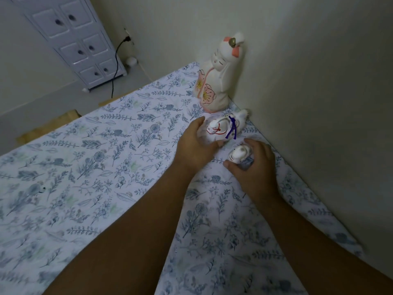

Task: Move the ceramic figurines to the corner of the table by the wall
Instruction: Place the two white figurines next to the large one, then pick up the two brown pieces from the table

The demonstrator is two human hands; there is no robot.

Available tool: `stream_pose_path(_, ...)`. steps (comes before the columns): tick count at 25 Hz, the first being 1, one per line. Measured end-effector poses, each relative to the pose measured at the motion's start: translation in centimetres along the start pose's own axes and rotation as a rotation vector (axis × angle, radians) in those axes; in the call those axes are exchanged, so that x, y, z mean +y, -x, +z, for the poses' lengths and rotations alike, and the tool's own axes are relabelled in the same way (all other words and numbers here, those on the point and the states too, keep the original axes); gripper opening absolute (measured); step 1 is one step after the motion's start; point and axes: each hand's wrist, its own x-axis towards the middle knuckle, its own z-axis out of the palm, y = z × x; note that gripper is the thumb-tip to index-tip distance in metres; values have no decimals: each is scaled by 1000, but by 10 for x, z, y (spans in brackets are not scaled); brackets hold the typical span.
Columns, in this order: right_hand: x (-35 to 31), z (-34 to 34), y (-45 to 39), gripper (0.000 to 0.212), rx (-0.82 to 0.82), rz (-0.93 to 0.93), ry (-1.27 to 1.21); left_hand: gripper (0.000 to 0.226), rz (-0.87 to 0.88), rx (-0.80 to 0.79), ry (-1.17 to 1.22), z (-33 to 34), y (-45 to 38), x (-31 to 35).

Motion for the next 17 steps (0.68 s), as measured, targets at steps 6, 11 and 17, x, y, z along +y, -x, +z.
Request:
stream_pose_path(6, -76, 2, 74, 62, -115, -153, 144, 57, 7, 159, -138, -97, 142, -29)
stream_pose_path(11, -156, 40, 189, 57, -465, -313, 149, 49, -120, 333, -235, -172, 287, -76)
stream_pose_path(17, -193, 84, 293, 74, -778, -467, 169, 67, -268, 367, -241, -222, 402, -133)
